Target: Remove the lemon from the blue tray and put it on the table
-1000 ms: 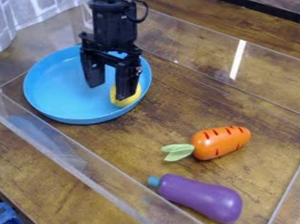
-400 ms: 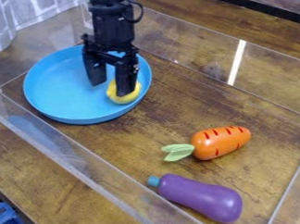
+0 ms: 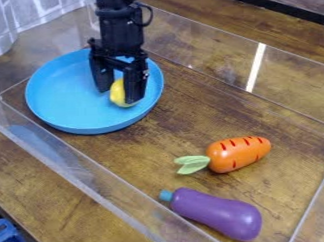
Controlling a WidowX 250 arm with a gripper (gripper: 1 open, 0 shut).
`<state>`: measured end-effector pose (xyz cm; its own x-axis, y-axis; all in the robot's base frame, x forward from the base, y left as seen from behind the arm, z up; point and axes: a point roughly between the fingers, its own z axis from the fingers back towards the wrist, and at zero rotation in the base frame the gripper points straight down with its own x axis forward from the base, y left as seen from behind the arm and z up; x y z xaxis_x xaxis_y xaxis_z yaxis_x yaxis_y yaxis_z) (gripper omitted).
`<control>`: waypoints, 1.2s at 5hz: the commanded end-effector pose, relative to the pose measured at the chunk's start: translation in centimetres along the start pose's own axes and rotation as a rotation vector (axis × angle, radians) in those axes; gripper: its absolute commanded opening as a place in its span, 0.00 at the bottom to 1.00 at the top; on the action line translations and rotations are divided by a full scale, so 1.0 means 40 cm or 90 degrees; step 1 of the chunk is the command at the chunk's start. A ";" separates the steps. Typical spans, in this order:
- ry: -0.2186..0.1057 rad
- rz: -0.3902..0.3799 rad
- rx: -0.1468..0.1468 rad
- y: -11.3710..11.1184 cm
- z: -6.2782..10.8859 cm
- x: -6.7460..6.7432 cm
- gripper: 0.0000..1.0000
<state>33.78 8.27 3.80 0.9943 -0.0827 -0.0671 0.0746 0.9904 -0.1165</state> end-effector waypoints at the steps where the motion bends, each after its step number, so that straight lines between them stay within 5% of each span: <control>1: -0.039 0.010 0.016 0.031 0.047 0.016 1.00; 4: -0.037 0.016 0.023 0.044 0.043 0.021 1.00; 5: -0.038 0.010 0.021 0.043 0.042 0.023 0.00; 6: -0.043 0.004 0.023 0.032 0.054 0.028 0.00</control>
<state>33.80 9.38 3.28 0.9946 -0.0663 -0.0797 0.0574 0.9924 -0.1088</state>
